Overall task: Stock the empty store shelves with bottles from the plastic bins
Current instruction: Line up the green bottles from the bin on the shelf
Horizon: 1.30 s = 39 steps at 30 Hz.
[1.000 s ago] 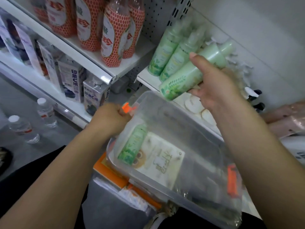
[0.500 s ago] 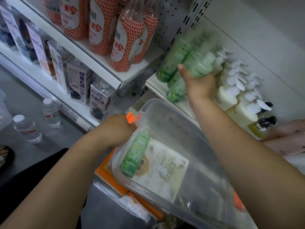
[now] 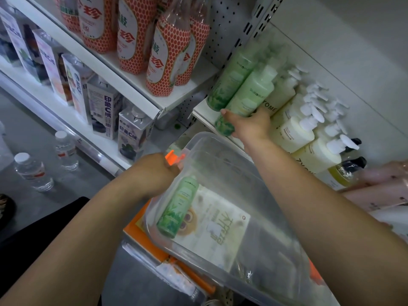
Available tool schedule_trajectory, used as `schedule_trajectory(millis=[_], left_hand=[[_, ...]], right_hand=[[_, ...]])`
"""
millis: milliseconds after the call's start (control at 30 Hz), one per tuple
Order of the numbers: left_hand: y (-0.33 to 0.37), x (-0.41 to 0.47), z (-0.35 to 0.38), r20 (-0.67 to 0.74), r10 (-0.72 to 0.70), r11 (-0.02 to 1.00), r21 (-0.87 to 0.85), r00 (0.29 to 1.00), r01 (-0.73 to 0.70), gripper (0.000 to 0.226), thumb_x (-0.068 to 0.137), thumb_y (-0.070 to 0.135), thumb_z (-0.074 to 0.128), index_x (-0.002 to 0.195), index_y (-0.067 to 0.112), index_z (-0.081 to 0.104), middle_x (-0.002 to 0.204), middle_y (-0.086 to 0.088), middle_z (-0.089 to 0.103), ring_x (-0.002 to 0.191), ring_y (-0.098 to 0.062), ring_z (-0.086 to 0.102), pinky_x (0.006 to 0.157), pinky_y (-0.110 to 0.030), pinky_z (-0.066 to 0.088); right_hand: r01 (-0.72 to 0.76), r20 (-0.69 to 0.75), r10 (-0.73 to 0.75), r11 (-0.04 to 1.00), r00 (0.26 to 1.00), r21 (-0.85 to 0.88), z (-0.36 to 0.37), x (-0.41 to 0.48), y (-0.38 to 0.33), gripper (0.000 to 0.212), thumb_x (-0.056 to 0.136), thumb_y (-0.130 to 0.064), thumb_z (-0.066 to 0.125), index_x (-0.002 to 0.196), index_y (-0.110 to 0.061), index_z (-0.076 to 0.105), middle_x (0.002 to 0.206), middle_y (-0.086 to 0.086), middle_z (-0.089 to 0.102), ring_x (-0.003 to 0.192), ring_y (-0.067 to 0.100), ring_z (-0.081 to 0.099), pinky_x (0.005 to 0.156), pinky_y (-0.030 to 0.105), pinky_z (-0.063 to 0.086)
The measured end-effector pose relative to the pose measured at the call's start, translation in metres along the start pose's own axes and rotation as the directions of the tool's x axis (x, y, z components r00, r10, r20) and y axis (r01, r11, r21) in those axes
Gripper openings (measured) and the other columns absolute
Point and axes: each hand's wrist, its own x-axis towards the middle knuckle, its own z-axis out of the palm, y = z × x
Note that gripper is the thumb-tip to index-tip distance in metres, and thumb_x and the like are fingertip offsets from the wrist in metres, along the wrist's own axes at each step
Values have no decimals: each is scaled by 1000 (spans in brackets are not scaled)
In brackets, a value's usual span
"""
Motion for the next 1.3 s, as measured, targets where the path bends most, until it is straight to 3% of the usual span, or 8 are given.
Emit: schedule_trajectory(millis=[100, 167, 267, 533, 767, 900, 1167, 1300], left_hand=[[-3, 5, 1, 4, 5, 1000, 17, 1000, -5, 42, 101, 43, 51, 79, 7, 52, 84, -15, 57, 82, -30, 58, 66, -31, 38], [-4, 7, 1, 4, 5, 1000, 22, 1000, -5, 42, 100, 43, 52, 75, 9, 50, 79, -11, 54, 75, -26, 52, 61, -30, 36], [-8, 12, 1, 13, 8, 1000, 28, 1000, -9, 42, 99, 46, 52, 77, 11, 48, 75, -7, 53, 72, -23, 52, 57, -29, 35], [-11, 17, 2, 16, 28, 996, 89, 999, -29, 43, 100, 49, 49, 80, 12, 46, 83, -8, 57, 78, -24, 54, 54, -28, 34], [-11, 20, 3, 10, 23, 995, 99, 1000, -23, 44, 100, 50, 48, 80, 11, 48, 77, -7, 53, 67, -19, 48, 52, -28, 33], [-12, 20, 3, 12, 12, 996, 90, 1000, -13, 63, 100, 52, 48, 113, -8, 56, 70, -3, 46, 62, -17, 45, 51, -28, 30], [-6, 14, 0, 23, 13, 996, 83, 1000, -15, 43, 100, 48, 50, 79, 10, 46, 79, -7, 54, 83, -29, 59, 55, -27, 36], [-2, 6, -2, 20, 2, 1000, 21, 1000, -2, 39, 100, 41, 52, 73, 14, 48, 90, -15, 59, 92, -34, 64, 75, -36, 50]], right_hand=[[36, -21, -37, 998, 999, -51, 17, 1, -7, 75, 45, -49, 95, 106, -18, 63, 104, -2, 72, 96, 21, 70, 84, 42, 61], [43, -31, -45, 996, 998, -82, 27, 1, -13, 66, 57, -43, 95, 107, -14, 63, 108, -1, 71, 100, 19, 68, 89, 33, 57], [39, -19, -41, 995, 999, -87, 37, 2, -21, 50, 66, -39, 93, 100, -17, 64, 104, -1, 70, 99, 17, 66, 81, 24, 50], [65, -41, -72, 987, 997, -149, 52, 6, -27, 69, 61, -48, 92, 113, -11, 67, 112, 2, 72, 103, 19, 68, 84, 27, 54], [95, -50, -104, 981, 993, -168, 56, 7, -28, 67, 65, -47, 91, 115, -10, 66, 114, 2, 71, 104, 17, 67, 78, 20, 46], [89, -57, -101, 979, 993, -182, 58, 7, -23, 67, 64, -52, 89, 112, -9, 68, 110, 3, 72, 102, 18, 68, 78, 22, 49], [98, 58, -89, 980, 994, -173, 49, -2, 0, 64, 62, -56, 87, 105, -12, 70, 98, -3, 73, 93, 14, 70, 82, 28, 58], [79, 65, -70, 986, 995, -150, 38, -15, 8, 64, 75, -45, 85, 120, -8, 57, 108, 1, 62, 100, 19, 61, 91, 32, 51]])
